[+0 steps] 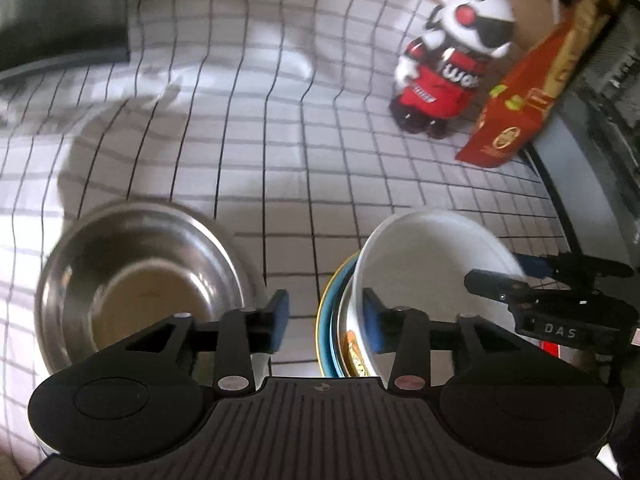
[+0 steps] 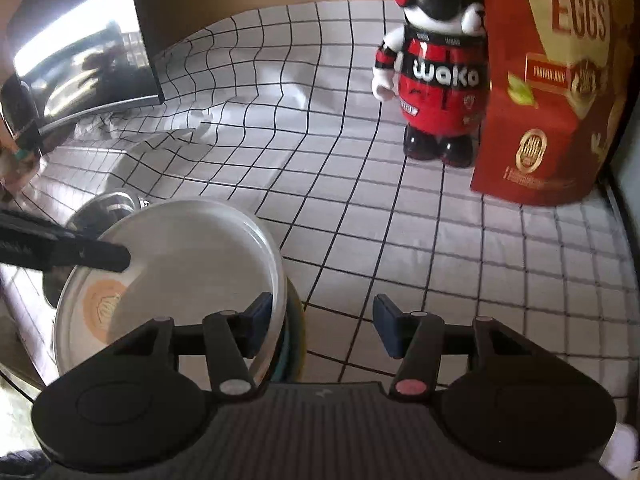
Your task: Organize plates and bowls
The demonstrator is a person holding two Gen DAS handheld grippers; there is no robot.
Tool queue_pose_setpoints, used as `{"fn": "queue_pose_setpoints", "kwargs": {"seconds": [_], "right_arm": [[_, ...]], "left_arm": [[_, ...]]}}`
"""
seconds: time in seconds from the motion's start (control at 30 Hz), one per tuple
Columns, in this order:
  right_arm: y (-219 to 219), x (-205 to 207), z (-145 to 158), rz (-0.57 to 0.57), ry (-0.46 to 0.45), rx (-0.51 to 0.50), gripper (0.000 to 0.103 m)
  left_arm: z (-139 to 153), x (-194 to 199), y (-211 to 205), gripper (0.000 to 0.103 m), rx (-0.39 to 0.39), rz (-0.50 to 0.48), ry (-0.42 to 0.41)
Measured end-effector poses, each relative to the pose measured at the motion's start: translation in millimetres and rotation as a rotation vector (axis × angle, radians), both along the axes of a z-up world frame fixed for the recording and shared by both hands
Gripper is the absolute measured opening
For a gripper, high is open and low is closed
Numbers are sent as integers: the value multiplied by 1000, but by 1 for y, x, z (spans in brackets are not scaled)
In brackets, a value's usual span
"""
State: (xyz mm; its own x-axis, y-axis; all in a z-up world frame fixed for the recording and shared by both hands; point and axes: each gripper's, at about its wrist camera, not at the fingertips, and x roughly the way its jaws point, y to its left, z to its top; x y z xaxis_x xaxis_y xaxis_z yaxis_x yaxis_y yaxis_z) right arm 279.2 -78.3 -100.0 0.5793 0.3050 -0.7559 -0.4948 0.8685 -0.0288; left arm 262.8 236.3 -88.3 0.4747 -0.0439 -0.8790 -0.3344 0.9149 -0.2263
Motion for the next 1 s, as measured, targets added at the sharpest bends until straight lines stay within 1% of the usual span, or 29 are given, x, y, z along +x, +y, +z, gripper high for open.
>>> {"fn": "queue_pose_setpoints", "kwargs": {"seconds": [0.1,0.17,0.23,0.33,0.4,0.47,0.5,0.53,0.57,0.6,0.67,0.77,0.87,1.0], "right_arm": [[-5,8,-9,-1,88,65,54],[-8,16,-20,3,204,134,54],[-12,23,-30,-8,308,195,54],[-14,27,-43,-34,403,245,55],[-13,29,-53,-52,458,262,55],[-13,30,-62,-79,517,300,57],[-14,30,-64,-76,542,328,57],[-15,30,-66,-62,558,358,58],[-15,31,-66,-55,562,363,58],[-15,30,-67,-49,559,362,58],[-14,27,-66,-45,549,355,58],[-11,24,-64,-41,531,341,59],[-8,26,-62,-45,545,346,60],[9,22,-61,38,552,286,60]], "left_arm": [[-7,-1,0,48,-38,18,24],[-12,1,1,49,-52,18,30],[-15,7,0,48,-54,12,39],[-24,18,-1,44,-71,-12,64],[-27,25,-1,44,-97,-33,68],[-30,27,-1,50,-126,-26,68],[-32,28,-2,50,-127,-28,66],[-35,27,-3,50,-127,-28,65],[-37,27,-4,51,-132,-23,66],[-39,25,-5,52,-138,-14,60],[-38,22,-8,51,-124,-2,54],[-35,14,-11,51,-121,9,80],[-34,-3,-8,51,-165,44,102],[-36,-29,8,51,-226,116,106]]}}
